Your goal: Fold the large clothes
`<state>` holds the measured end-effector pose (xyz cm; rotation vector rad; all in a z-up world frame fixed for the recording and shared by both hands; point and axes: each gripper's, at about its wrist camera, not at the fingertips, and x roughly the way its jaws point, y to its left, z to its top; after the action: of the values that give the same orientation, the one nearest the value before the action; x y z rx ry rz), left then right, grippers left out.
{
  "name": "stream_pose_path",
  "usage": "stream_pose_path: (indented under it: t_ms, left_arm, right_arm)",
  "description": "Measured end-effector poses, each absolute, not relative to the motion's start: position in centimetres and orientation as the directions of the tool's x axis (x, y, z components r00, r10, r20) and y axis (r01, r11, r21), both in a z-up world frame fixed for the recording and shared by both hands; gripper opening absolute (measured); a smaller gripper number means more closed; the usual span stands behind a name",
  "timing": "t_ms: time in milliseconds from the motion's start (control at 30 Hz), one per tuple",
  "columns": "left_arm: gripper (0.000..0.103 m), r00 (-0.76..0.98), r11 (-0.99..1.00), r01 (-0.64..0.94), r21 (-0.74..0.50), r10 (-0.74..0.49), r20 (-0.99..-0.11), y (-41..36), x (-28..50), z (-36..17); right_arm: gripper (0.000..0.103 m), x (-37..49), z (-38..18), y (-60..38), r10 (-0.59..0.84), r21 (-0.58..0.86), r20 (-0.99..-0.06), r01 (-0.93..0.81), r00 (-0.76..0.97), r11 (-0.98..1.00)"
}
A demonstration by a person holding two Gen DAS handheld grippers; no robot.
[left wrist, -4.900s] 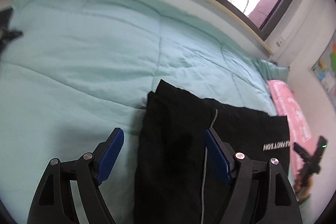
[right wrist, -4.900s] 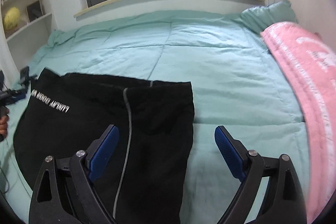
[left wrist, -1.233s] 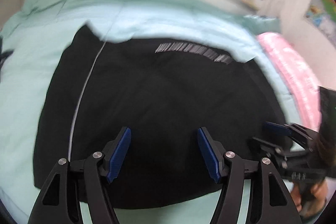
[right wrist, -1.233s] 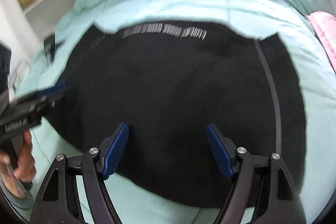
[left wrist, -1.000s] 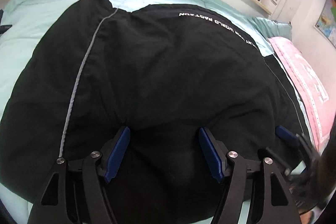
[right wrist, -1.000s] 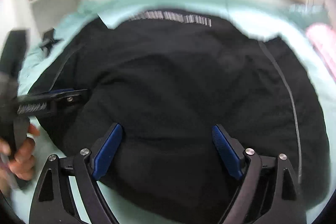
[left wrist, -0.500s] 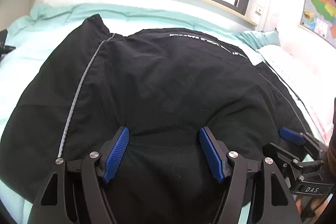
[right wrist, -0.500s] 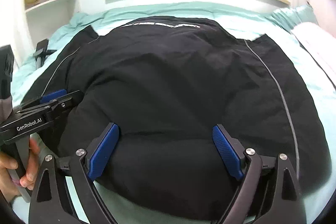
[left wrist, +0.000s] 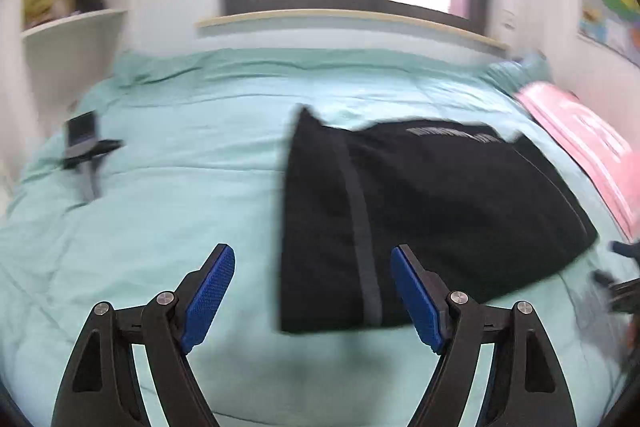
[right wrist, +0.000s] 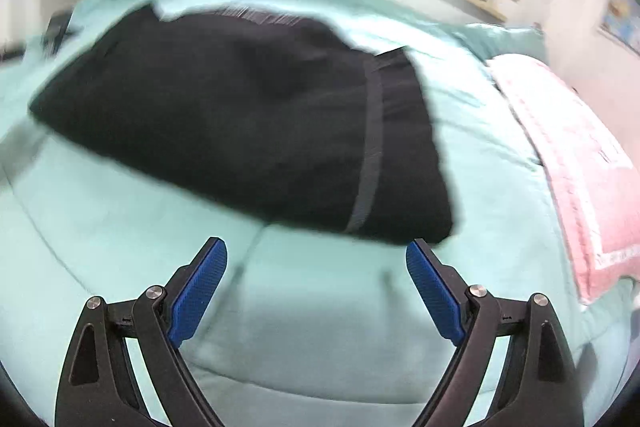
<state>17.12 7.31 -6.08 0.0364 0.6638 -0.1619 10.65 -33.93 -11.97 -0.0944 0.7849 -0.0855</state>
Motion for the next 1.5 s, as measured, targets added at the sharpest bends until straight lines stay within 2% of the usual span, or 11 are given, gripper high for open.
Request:
stream_pose_path:
  t_ms: [167,300,467,733,900,1067,1233,1267,1300,1333,1500]
  left_arm:
    - [0.081,0.738,0.979,0.143,-0.146,-0.203,-0.643,11.5,21.5,-4.7]
    - [0.081,0.604,0.929,0.253,-0.271,-0.370,-0.706,11.5,26.2,-6.6]
    - [0.081,0.523,0.884,0.162,-0.438,-0.453,-0.722,12.2,31.3,-10.3]
    - [0.081,0.342,0.791,0.125,-0.599,-0.601,-0.722,11.6,35.5,-17.8]
    - [0.081,0.310,0.713,0.133,-0.688,-0.689,-0.655,11.5,36.0,-19.7]
    - [0.081,0.254,0.673,0.113,-0.731,-0.731,-0.633,10.0,38.0,-20.9]
    - [0.081,0.242,0.677,0.088,-0.731,-0.726,-0.643,8.8,38.7,-21.5]
    - [0.073,0.244,0.669,0.097,-0.737,-0.734,-0.634,8.7,38.5,-21.2]
    - [0.056,0.239,0.637,0.137,-0.758,-0.764,-0.599,8.4,38.1,-20.7]
    - [0.050,0.255,0.634,0.170,-0.754,-0.768,-0.588,8.5,37.6,-20.0]
    - [0.047,0.251,0.599,0.203,-0.774,-0.796,-0.550,8.9,37.0,-19.1]
  right_arm:
    - [0.092,14.4,-6.5,-41.8,0.076,0.215,-0.669,0.095,0.739,0.972]
    - [0.092,18.3,-5.9,-45.4,0.125,0.294,-0.670,0.107,0.731,0.950]
    - [0.092,21.9,-9.1,-48.7,0.236,0.447,-0.681,0.139,0.693,0.884]
    - [0.092,26.5,-13.4,-48.9,0.318,0.484,-0.720,0.118,0.617,0.867]
    - [0.092,28.5,-17.4,-49.4,0.359,0.522,-0.740,0.150,0.568,0.839]
    - [0.093,29.9,-20.9,-52.0,0.539,0.709,-0.644,0.159,0.543,0.687]
    - [0.095,30.6,-20.9,-50.9,0.565,0.702,-0.647,0.112,0.513,0.703]
    - [0.094,30.8,-20.8,-50.0,0.587,0.705,-0.643,0.082,0.492,0.704]
    - [0.089,30.9,-20.6,-49.4,0.610,0.715,-0.630,0.053,0.482,0.697]
    - [0.084,30.7,-20.2,-48.4,0.631,0.718,-0.616,0.006,0.472,0.696]
    - [0.084,30.4,-19.4,-46.5,0.589,0.638,-0.665,-0.060,0.459,0.767]
